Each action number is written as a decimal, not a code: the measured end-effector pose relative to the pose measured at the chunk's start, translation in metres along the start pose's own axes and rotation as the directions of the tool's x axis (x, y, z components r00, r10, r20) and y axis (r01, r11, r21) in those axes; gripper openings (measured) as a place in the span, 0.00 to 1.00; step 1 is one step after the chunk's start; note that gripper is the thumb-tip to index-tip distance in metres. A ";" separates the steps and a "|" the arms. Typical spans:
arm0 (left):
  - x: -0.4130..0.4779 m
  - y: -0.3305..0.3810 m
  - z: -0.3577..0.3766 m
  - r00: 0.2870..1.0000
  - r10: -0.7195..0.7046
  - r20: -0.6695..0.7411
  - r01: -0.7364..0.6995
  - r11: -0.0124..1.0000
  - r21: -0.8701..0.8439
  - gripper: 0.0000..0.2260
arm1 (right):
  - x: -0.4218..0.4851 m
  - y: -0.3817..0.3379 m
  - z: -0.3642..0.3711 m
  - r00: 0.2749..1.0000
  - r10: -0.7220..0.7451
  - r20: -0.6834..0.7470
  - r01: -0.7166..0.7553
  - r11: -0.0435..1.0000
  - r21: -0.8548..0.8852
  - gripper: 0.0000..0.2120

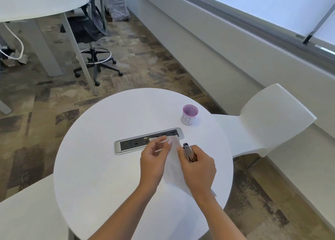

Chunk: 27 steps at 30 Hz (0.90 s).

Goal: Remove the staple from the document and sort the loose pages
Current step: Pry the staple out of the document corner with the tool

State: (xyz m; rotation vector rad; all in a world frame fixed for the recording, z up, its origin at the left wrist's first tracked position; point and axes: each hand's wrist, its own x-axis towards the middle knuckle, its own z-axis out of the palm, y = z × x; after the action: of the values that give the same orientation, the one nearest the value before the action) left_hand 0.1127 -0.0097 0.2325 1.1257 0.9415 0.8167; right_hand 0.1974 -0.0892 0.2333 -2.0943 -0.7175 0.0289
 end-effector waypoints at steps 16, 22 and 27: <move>-0.011 0.015 -0.008 0.995 -0.063 0.072 0.073 0.986 -0.147 0.11 | -0.019 -0.006 0.003 0.901 -0.428 -0.068 0.419 0.901 -0.112 0.06; -0.001 0.016 -0.012 0.999 -0.033 -0.015 0.030 0.988 -0.149 0.07 | -0.017 -0.016 -0.017 0.982 -0.190 0.001 0.188 0.973 0.135 0.18; 0.006 0.022 -0.017 0.995 0.101 -0.022 -0.101 0.995 0.006 0.10 | -0.015 -0.016 -0.029 0.983 -0.158 0.093 0.137 0.970 0.199 0.17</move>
State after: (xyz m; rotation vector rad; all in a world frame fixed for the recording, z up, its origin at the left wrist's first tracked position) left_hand 0.0981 0.0072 0.2502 1.1780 0.9110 0.9109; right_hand 0.1855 -0.1113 0.2596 -1.8621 -0.8986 0.1251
